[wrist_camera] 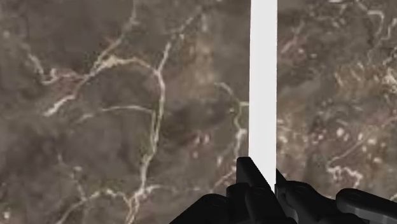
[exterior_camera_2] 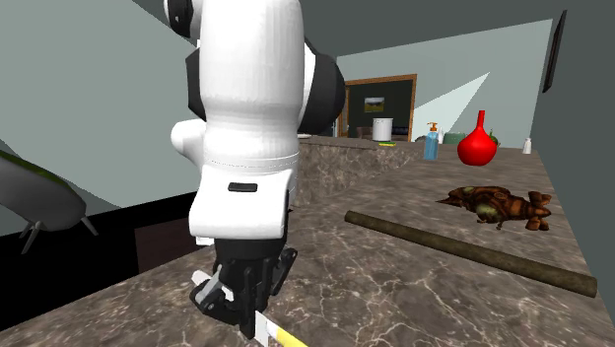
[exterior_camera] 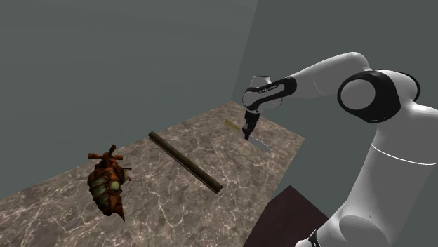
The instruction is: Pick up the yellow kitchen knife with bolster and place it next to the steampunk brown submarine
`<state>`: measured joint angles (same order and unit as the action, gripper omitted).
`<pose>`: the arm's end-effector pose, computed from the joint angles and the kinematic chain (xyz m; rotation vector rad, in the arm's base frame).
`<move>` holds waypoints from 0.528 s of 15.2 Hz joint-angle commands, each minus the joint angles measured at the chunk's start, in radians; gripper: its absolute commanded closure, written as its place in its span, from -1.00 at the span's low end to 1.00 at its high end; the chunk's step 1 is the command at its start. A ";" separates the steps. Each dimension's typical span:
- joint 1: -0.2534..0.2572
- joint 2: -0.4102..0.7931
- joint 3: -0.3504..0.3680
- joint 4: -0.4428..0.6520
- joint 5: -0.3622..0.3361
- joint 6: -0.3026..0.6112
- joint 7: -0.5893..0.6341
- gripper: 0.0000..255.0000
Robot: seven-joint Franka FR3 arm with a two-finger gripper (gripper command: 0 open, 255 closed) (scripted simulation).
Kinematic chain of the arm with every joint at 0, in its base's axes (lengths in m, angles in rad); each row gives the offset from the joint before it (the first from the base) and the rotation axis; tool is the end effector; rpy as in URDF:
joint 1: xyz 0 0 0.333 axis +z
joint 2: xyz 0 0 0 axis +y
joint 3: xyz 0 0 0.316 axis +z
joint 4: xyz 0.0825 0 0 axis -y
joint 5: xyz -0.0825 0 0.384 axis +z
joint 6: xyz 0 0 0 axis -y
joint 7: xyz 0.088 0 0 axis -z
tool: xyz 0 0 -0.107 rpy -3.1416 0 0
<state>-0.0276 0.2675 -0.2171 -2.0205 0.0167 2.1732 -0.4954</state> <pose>0.5656 -0.1373 0.3128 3.1108 0.3828 -0.1834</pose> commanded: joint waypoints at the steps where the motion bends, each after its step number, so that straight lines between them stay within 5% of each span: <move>1: 0.001 -0.015 -0.001 0.008 -0.004 -0.022 0.002 1.00; 8: 0.005 -0.063 -0.004 0.043 -0.015 -0.106 0.008 1.00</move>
<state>-0.0222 0.2101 -0.2204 -1.9832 0.0029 2.0799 -0.4865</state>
